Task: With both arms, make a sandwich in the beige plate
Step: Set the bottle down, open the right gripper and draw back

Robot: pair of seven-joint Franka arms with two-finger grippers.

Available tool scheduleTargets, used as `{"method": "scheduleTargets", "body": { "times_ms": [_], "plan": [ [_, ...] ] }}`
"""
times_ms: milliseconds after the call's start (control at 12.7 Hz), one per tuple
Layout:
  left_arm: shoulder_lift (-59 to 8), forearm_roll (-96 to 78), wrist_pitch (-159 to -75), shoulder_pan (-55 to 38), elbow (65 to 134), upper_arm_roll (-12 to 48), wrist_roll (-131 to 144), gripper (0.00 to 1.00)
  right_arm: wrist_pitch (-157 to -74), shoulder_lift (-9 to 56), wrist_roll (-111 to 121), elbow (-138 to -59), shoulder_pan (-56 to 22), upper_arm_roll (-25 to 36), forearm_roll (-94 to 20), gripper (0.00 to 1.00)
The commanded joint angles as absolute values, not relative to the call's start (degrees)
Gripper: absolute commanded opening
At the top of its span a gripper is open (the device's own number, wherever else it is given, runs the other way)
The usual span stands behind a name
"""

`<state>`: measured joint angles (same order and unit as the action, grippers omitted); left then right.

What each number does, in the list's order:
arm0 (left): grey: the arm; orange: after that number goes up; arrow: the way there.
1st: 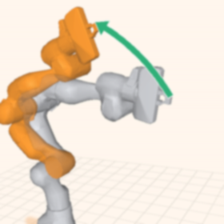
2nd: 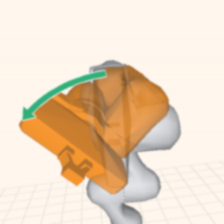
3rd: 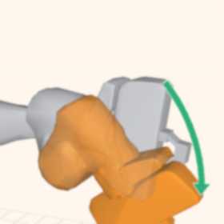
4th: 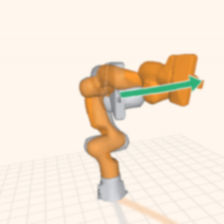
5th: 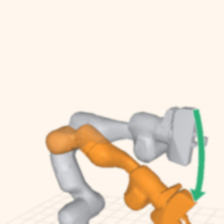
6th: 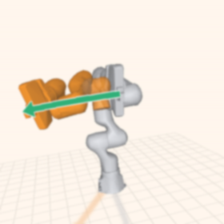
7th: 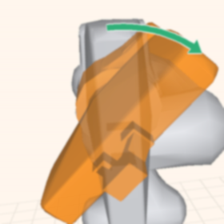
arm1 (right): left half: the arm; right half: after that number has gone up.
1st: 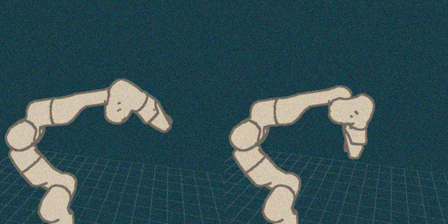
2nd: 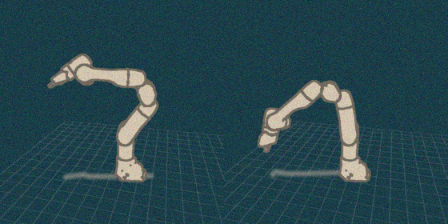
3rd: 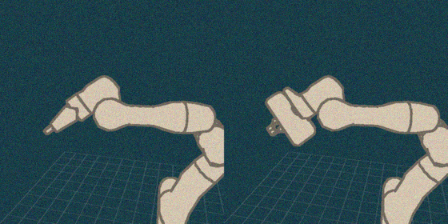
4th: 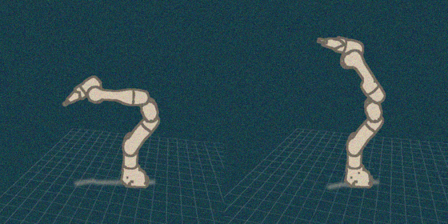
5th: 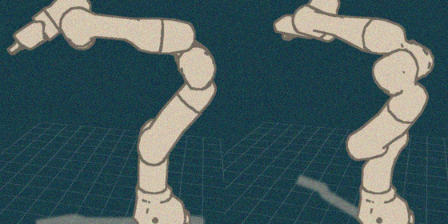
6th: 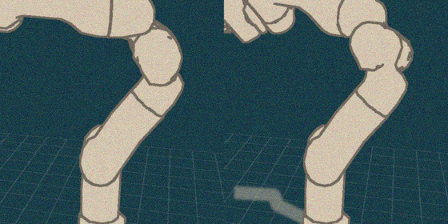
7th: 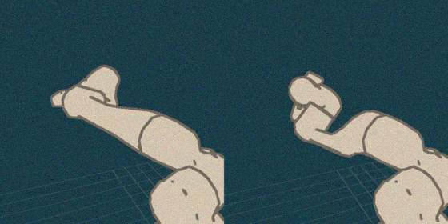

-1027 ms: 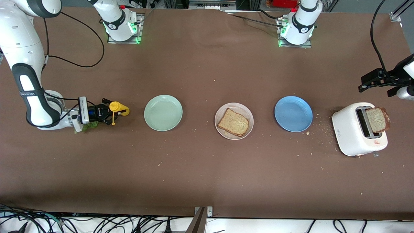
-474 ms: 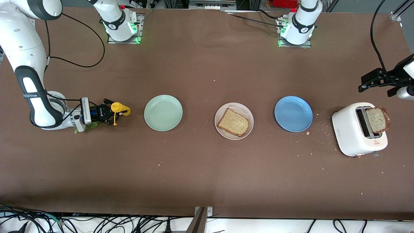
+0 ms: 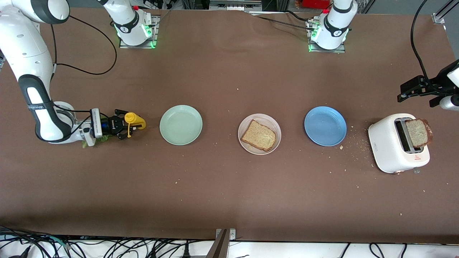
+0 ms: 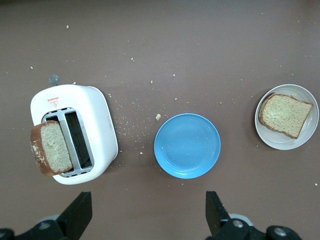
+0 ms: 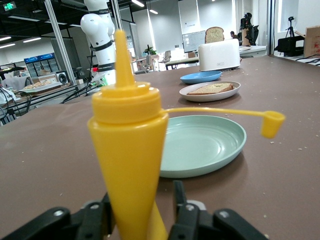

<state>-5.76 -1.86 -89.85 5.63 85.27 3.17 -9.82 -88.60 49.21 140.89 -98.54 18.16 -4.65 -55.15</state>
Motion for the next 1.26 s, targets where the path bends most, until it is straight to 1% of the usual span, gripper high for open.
{"method": "scheduleTargets", "body": {
  "times_ms": [0, 395, 869, 1027, 1106, 1185],
  "plan": [
    [-6.42, -1.05, -89.3, 5.54, 83.76, 3.43, -9.67, 1.0, -87.89, 49.22, 136.51, -95.55, 19.16, -4.23, -55.02, 0.98],
    [-6.33, -1.05, -89.38, 5.54, 83.76, 3.43, -9.67, 1.0, -86.31, 46.24, 122.37, -87.91, 19.16, -1.76, -46.77, 0.98],
    [-6.42, -1.05, -89.3, 5.54, 83.76, 3.43, -9.67, 1.0, -86.31, 36.75, 97.78, -79.82, 18.99, -1.58, -33.6, 0.98],
    [-6.42, -1.05, -89.3, 5.54, 83.76, 3.43, -9.67, 1.0, -86.22, 35.6, 91.87, -76.22, 18.9, -1.58, -30.07, 0.98],
    [-6.42, -1.05, -89.38, 5.54, 83.76, 3.43, -9.67, 1.0, -86.66, 34.2, 89.24, -75.94, 18.9, -1.58, -28.06, 0.98],
    [-6.42, -1.05, -89.38, 5.54, 83.76, 3.43, -9.67, 1.0, -87.27, 32.8, 83.81, -75.94, 18.29, -1.76, -23.69, 0.98]
  ]
}}
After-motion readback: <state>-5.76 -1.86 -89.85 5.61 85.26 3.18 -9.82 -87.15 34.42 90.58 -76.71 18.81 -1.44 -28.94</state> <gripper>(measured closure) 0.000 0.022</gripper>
